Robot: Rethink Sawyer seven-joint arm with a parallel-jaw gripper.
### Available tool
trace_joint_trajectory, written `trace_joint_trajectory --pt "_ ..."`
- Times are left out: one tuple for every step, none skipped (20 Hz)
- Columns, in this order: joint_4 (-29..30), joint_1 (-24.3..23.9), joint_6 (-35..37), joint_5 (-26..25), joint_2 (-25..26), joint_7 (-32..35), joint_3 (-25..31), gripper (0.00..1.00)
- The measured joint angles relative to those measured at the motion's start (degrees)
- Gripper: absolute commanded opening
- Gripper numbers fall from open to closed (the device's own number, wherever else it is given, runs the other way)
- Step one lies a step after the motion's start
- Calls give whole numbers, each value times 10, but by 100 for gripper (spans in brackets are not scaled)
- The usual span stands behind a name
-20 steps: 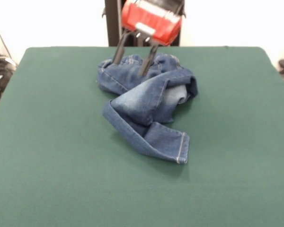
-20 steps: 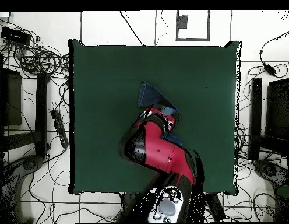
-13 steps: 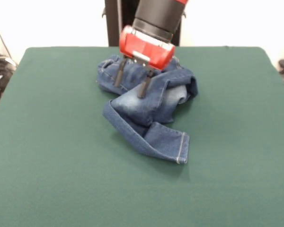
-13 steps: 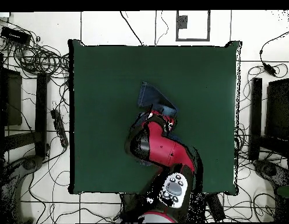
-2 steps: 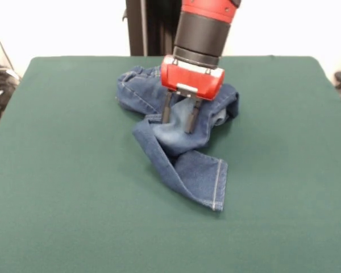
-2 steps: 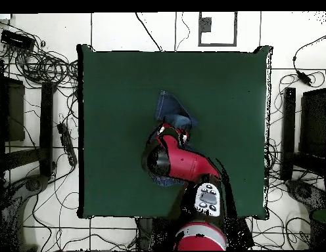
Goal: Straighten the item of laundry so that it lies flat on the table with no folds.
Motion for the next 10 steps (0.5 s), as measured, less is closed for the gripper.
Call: trace_joint_trajectory --pt "0 -5 0 -5 -2 0 4 0" --pt "0 -10 0 -11 -4 0 7 0" --pt "0 -15 0 -17 -6 0 11 0" --pt "0 -20 0 -22 -9 0 15 0" --pt "0 -25 1 -28 -11 0 18 0" --pt "0 -28 2 -31 -12 0 20 0" --pt "0 -31 8 -35 -15 0 22 0" --pt "0 -31 9 -36 -15 0 22 0" --pt "0 -31 11 -36 -16 0 22 0" --pt "0 -31 15 -36 -17 0 22 0"
